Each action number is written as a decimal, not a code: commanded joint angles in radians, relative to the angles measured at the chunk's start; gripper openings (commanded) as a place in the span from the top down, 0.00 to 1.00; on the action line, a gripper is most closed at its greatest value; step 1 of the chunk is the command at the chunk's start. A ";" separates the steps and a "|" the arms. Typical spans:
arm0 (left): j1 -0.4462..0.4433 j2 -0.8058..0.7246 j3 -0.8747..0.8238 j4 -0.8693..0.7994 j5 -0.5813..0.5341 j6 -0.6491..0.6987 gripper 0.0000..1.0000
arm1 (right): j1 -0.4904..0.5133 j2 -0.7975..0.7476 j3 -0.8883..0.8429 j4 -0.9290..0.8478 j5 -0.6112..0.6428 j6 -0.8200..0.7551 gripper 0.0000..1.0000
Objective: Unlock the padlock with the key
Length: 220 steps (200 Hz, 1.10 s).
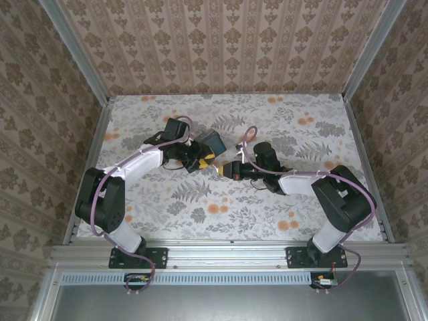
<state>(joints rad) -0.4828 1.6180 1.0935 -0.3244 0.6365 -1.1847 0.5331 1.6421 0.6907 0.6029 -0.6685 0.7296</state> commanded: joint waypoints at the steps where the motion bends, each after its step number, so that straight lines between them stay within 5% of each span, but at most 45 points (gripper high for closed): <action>1: 0.004 -0.041 -0.003 0.030 0.020 0.007 0.87 | 0.005 -0.007 0.026 0.049 -0.026 0.004 1.00; 220: 0.001 -0.058 -0.021 0.049 0.020 -0.014 0.88 | -0.012 0.046 0.056 0.087 0.018 0.047 1.00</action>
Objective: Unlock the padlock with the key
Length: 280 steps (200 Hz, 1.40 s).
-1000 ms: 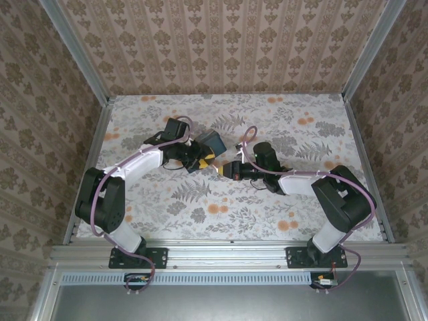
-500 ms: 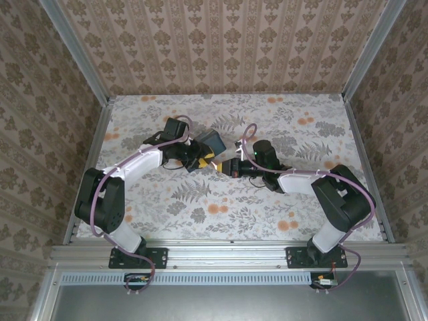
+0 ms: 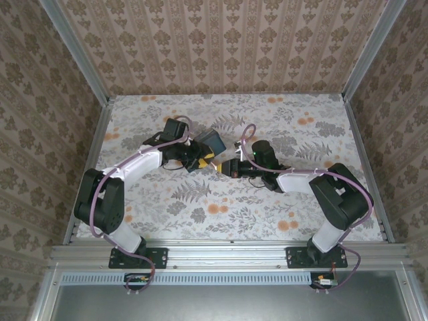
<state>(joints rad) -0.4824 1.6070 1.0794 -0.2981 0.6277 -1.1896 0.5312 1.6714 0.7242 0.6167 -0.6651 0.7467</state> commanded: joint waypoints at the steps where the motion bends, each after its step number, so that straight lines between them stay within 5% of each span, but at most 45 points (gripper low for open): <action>1: 0.000 -0.047 -0.007 0.023 0.029 -0.009 0.88 | -0.010 0.016 0.023 0.074 0.014 0.029 1.00; 280: 0.011 -0.043 0.001 0.018 0.021 -0.007 0.89 | -0.005 0.014 0.042 0.055 -0.016 0.036 1.00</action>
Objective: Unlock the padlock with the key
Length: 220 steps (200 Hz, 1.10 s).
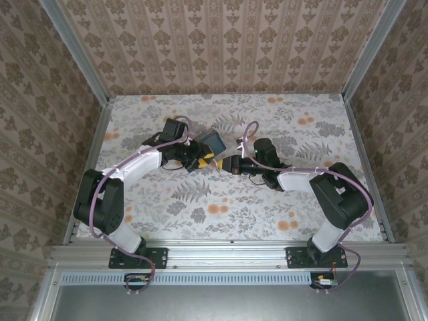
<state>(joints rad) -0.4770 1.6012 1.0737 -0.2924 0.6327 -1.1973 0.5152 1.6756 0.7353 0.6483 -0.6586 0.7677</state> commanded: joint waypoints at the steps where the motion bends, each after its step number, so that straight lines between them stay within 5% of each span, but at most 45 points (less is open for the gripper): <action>1: 0.006 -0.037 0.005 0.013 0.016 0.001 0.89 | 0.011 0.010 0.031 0.022 -0.022 0.016 1.00; 220: 0.015 -0.040 -0.010 0.022 -0.011 0.016 0.90 | 0.030 -0.032 -0.016 0.020 -0.013 0.035 1.00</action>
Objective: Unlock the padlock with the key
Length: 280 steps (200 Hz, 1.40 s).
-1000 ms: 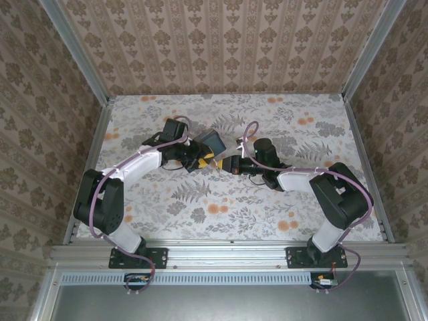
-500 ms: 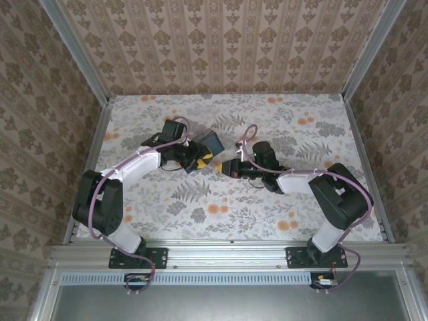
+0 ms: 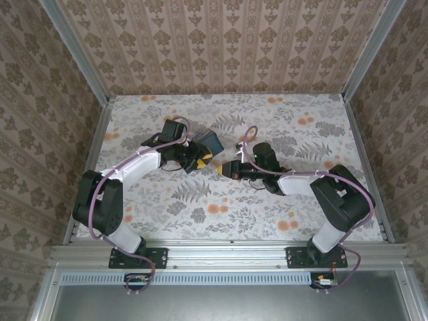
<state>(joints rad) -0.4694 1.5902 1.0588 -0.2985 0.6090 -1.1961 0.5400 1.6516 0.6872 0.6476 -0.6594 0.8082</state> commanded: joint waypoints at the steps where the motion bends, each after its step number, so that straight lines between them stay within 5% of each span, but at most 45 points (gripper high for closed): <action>1: 0.008 -0.030 0.006 0.029 0.012 0.015 0.90 | 0.006 -0.008 0.033 0.022 -0.012 -0.004 1.00; 199: 0.003 -0.033 0.004 0.045 0.025 0.008 0.90 | 0.006 0.053 0.072 0.051 -0.016 0.016 1.00; 280: 0.000 -0.032 0.000 0.047 0.026 0.094 0.90 | -0.003 0.132 0.064 0.277 -0.099 0.216 1.00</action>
<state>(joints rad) -0.4683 1.5902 1.0588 -0.2829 0.5884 -1.1664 0.5388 1.7599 0.7341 0.7876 -0.7219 0.9504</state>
